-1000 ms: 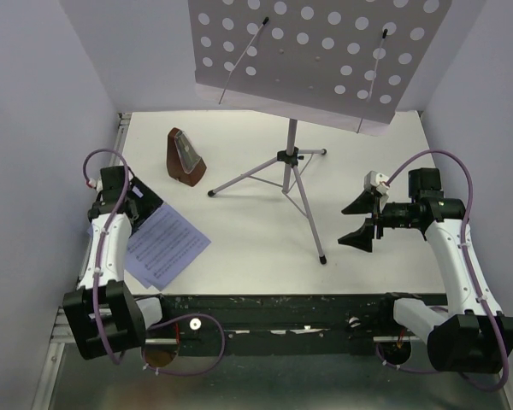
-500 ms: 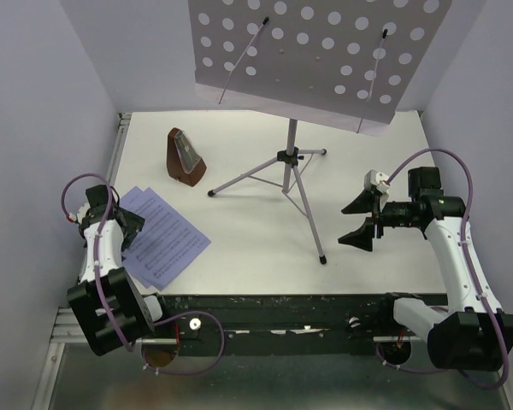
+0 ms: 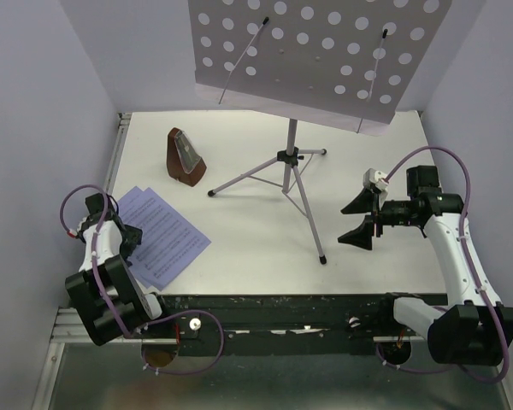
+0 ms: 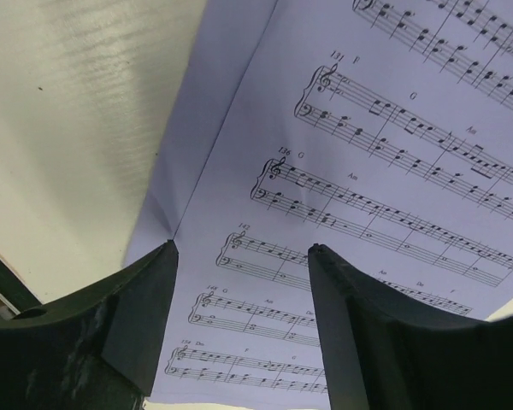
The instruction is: Set up the instrument practice props
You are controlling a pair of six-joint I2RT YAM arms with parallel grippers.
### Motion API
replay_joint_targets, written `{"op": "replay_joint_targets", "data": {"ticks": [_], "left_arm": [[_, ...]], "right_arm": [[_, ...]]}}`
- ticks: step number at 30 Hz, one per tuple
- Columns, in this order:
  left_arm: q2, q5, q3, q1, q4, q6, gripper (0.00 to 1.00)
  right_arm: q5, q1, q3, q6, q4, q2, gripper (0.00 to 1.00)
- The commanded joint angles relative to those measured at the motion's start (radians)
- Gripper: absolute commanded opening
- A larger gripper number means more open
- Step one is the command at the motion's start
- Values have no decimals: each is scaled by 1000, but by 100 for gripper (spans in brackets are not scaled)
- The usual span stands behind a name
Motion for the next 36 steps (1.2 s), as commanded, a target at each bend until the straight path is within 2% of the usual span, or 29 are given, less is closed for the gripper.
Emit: {"op": "replay_joint_targets", "data": {"ticks": [1,5,7,13,15,21,31,34,35,36], "left_arm": [[15,84,-32,10,39,-25,72],[23,24,-36,12,-3,-79,72],[11,-17,-36,13,-35,-111,76],[-35,-31,-29,13,-29,-76,87],[-38,-63,-20,19,-55,-85,99],[3,43,-32,125,-15,-45,99],[143,233,-16,144,37,25,88],[140,314,-36,142,74,32,78],[140,345,-46,142,98,41,71],[144,378,-53,140,112,47,68]], "right_arm": [[-23,-6,31,8,-16,19,100],[-17,-8,33,17,-12,27,100],[-15,-8,33,25,-6,28,100],[-12,-8,31,34,1,39,100],[-12,-8,31,35,1,39,100],[-15,-11,31,37,1,42,99],[-17,-17,36,31,-9,42,99],[-17,-22,36,28,-9,37,100],[-18,-20,36,25,-12,37,100],[-18,-22,37,23,-15,37,100]]}}
